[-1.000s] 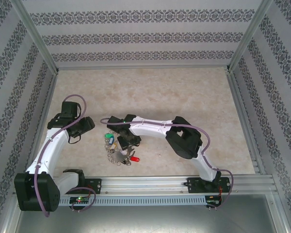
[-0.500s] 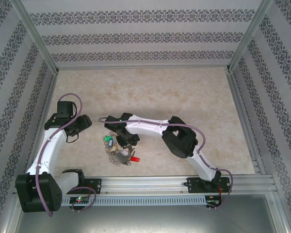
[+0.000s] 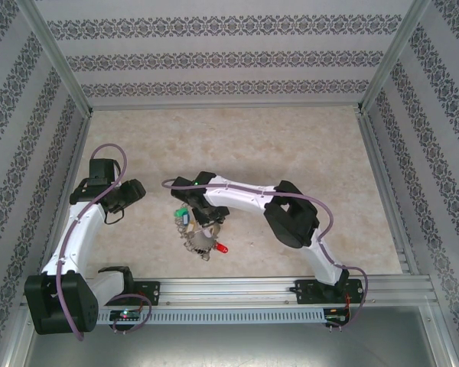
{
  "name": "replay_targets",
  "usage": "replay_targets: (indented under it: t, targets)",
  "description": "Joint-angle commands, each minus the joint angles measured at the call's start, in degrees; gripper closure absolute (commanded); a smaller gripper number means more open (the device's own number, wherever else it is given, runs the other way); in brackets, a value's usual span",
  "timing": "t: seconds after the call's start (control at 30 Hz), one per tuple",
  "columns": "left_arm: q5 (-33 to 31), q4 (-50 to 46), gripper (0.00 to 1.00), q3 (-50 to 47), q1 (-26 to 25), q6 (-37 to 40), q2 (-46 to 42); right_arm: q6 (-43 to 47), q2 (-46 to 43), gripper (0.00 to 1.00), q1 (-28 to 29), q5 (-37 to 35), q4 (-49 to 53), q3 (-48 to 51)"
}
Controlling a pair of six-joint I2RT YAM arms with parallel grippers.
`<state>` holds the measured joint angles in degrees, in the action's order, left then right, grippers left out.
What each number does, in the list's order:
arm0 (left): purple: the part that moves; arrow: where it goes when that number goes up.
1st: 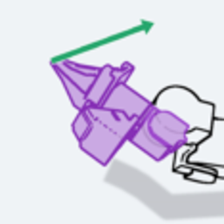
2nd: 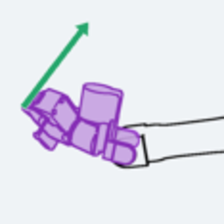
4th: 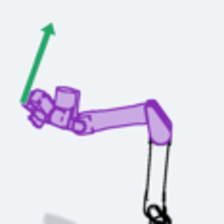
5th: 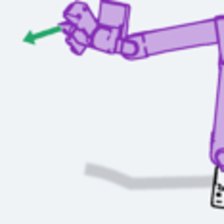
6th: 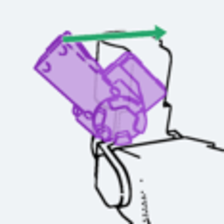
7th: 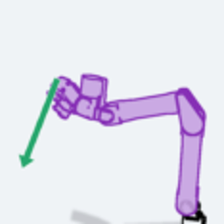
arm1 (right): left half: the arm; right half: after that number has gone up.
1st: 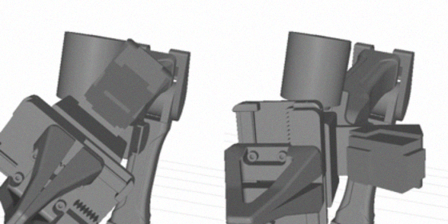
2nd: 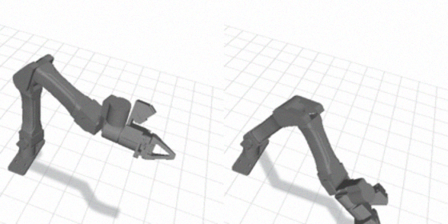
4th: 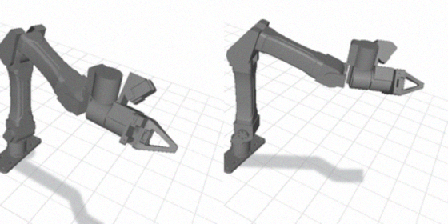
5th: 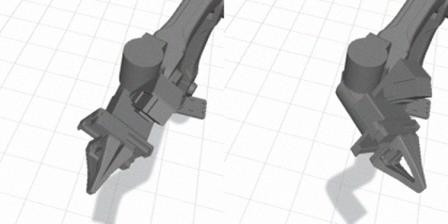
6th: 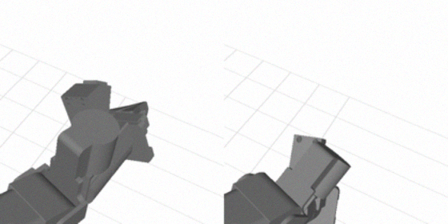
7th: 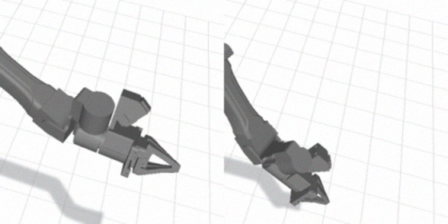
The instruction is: Put the keys on the keyring
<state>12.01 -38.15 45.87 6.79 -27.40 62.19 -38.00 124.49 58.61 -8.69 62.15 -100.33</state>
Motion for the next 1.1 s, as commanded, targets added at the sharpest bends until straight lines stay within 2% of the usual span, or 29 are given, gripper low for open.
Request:
replay_targets:
  t: [0.0, 0.23, 0.43, 0.53, 0.63, 0.7, 0.77, 0.87, 0.9, 0.97, 1.07]
  targets:
    - [0.23, 0.63, 0.38, 0.28, 0.68, 1.37, -0.19, 2.46, -5.48, 0.81, -0.4, -10.5, 5.67, -1.52]
    - [1.15, 1.5, 0.38, 0.36, 0.76, 0.94, -0.23, 8.25, -12.15, 0.84, -0.56, -25.5, 9.54, -3.31]
    - [2.57, 3.69, 0.38, -1.18, 0.77, -0.09, -1.2, 19.32, -16.85, 0.88, 0.52, -41.89, 11.57, -4.6]
    - [3.05, 5.37, 0.38, -2.64, 0.74, -0.56, -1.82, 25.66, -20.33, 0.9, 0.72, -49.86, 8.49, -2.32]
    - [3.83, 6.66, 0.39, -3.82, 0.73, -1.17, -2.33, 32.19, -25.52, 0.92, 0.64, -53.69, 2.14, 1.04]
    - [4.05, 7.08, 0.39, -4.19, 0.73, -1.28, -2.64, 35.0, -29.61, 0.92, -0.37, -50.77, -2.69, 4.1]
    - [3.87, 7.05, 0.39, -4.08, 0.7, -0.96, -2.77, 32.73, -32.4, 0.88, -3.06, -44.11, -2.98, 6.29]
    - [4.15, 6.49, 0.39, -3.59, 0.69, -0.82, -2.74, 29.1, -35.75, 0.72, -10.77, -27.24, -3.27, 11.73]
    - [4.89, 6.52, 0.4, -3.55, 0.68, -0.38, -2.87, 27.62, -36.76, 0.7, -13.74, -22.59, -3.84, 13.79]
    - [8.87, 7.79, 0.42, -3.49, 0.09, 2.24, -2.96, 26.69, -38.15, 0.63, -18.0, -16.02, -6.39, 17.99]
    - [10.0, 6.47, 0.41, -2.03, -2.18, 5.18, -2.55, 25.39, -37.7, 0.54, -23.36, -9.83, -7.88, 21.05]
